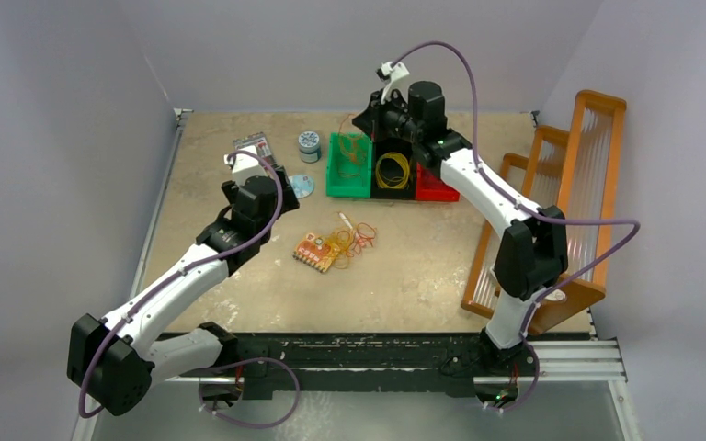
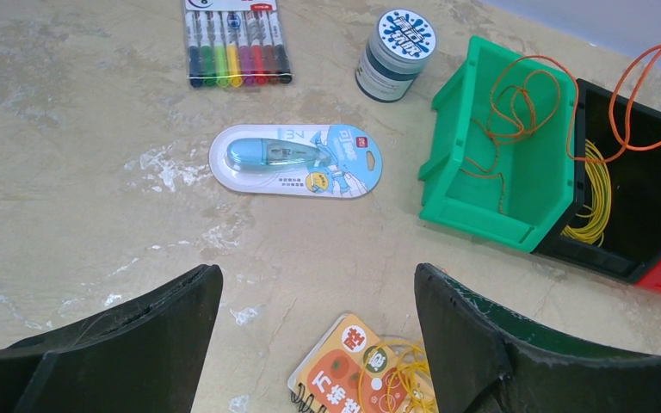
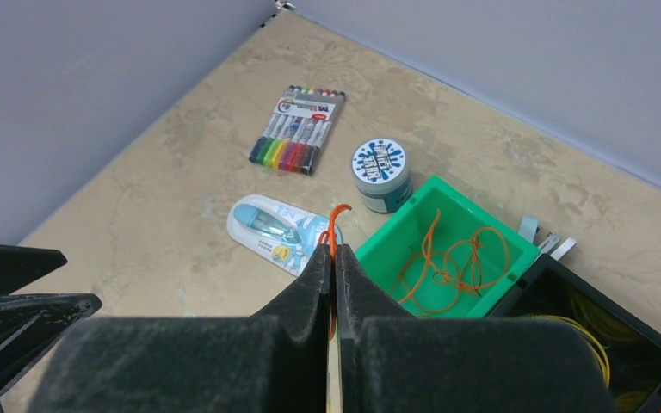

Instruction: Untangle the cables

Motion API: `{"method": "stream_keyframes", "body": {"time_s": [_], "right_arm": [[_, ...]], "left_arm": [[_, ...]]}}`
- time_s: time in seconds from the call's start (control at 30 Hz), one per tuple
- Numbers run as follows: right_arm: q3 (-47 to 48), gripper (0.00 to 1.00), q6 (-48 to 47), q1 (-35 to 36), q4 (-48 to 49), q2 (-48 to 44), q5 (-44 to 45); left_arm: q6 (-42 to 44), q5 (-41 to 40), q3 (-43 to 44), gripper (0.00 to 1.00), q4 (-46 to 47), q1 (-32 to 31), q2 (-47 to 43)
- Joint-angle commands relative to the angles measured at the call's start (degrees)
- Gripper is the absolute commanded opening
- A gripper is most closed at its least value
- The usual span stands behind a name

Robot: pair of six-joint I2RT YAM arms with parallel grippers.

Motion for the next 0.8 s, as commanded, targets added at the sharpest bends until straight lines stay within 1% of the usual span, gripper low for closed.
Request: {"method": "stream_keyframes", "body": {"time_s": [0.0, 0.17, 0.53, 0.77], "right_arm": [[-0.3, 0.0, 0.88, -0.09, 1.1, -1.0, -1.47], [1.9, 0.0, -0.23, -0.12, 0.12, 2.35, 2.58], [10.32, 0.0, -3.39, -0.11, -1.88, 14.88, 10.6], [14.85, 0.0, -4.69, -0.15, -3.55, 20.69, 11.92]], "left_arm": [[0.63, 0.82, 2.83, 0.81, 0.74, 0.29, 0.09], [0.88, 0.99, 3.14, 0.81, 0.05, 0.29, 0.04], [2.27, 1.57, 4.4, 0.81, -1.49, 0.29, 0.18], [2.56, 3.09, 4.82, 0.81, -1.73, 0.25, 0.65]]}}
